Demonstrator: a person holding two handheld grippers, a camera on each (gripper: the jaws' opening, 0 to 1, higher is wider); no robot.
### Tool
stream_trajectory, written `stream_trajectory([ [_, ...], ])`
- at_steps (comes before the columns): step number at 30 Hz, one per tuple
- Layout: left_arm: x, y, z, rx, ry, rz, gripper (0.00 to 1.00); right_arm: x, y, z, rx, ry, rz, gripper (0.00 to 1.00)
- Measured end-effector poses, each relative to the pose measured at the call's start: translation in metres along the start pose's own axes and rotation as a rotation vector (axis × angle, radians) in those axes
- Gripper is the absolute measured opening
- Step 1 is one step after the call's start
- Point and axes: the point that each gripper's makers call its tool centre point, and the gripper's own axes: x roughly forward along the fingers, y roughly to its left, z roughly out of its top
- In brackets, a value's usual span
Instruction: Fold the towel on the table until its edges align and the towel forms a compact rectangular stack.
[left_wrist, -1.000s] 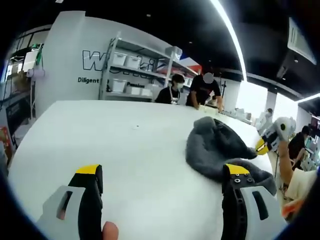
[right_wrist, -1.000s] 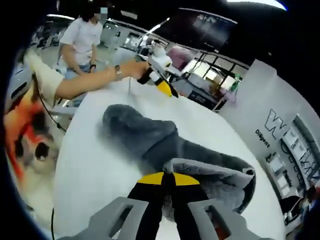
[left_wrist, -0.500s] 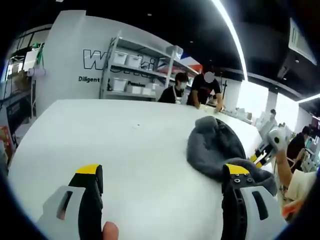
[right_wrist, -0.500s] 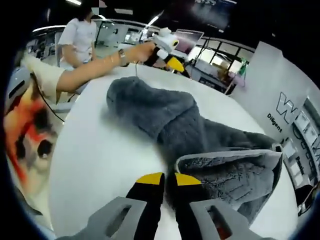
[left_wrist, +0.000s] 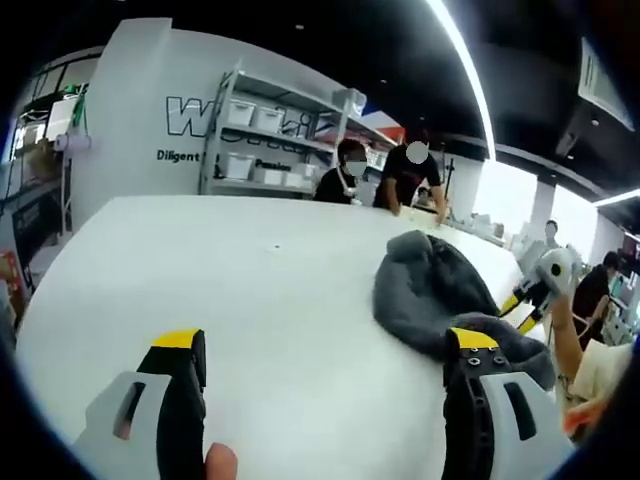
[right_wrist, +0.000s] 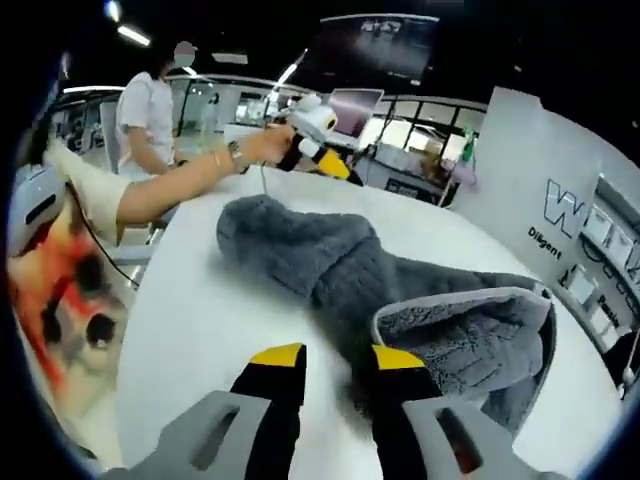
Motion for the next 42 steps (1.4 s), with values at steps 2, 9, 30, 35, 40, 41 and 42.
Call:
stream_trajectory([
  [2,-0.002,-0.006,-0.003,-0.008,-0.008,0.005,0.97,-0.007,-0.007,0.006,0.007,-0.036,-0.034,0.26],
  [9,0.0,-0.004,-0.006,-0.022,-0.003,0.013,0.97,-0.034,-0.036,0.044,0.058,-0.208,-0.14,0.39],
  [30,-0.001,0.005,0.012,-0.009,-0.042,-0.002,0.99,0.002,-0.138,0.033,0.347,-0.24,-0.368,0.99],
  [35,0.0,-0.001,0.013,-0.001,-0.058,-0.007,0.99,0.003,-0.151,0.018,0.33,-0.209,-0.41,0.99],
  [40,0.002,-0.002,0.02,0.026,-0.073,-0.023,0.99,-0.012,-0.17,0.022,0.338,-0.305,-0.461,0.99],
  [41,0.002,-0.004,0.02,0.028,-0.076,-0.026,0.99,-0.014,-0.172,0.018,0.341,-0.295,-0.459,0.99],
  [42,0.002,-0.006,0.02,0.031,-0.078,-0.03,0.99,-0.016,-0.176,0.017,0.345,-0.31,-0.467,0.99],
])
